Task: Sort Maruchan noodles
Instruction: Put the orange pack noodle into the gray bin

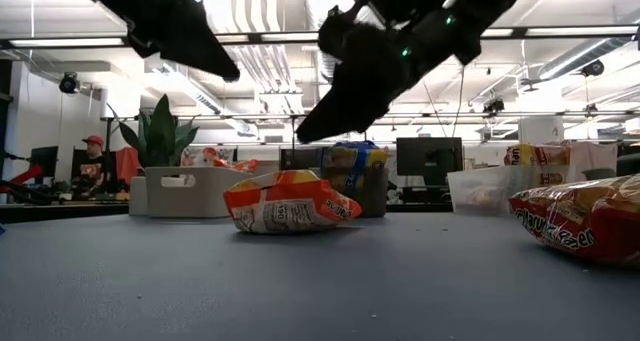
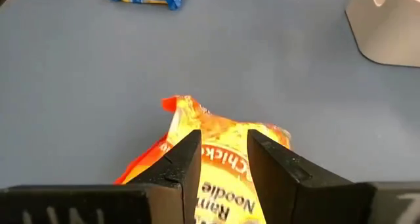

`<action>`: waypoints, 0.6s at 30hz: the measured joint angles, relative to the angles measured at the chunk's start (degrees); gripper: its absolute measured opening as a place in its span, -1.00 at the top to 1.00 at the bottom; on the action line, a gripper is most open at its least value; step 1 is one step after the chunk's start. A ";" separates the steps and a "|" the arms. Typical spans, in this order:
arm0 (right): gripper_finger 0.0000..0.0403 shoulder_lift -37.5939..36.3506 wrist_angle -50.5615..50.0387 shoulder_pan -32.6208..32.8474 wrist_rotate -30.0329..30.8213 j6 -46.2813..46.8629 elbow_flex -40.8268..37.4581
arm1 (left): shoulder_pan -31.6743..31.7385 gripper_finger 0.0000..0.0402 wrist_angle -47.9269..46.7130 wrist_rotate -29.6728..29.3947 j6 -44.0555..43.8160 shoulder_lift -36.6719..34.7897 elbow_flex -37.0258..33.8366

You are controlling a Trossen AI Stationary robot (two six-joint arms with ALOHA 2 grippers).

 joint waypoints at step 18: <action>0.70 -10.42 9.09 0.00 -0.13 -3.54 -11.70 | 2.76 1.00 15.69 3.95 0.98 17.98 0.26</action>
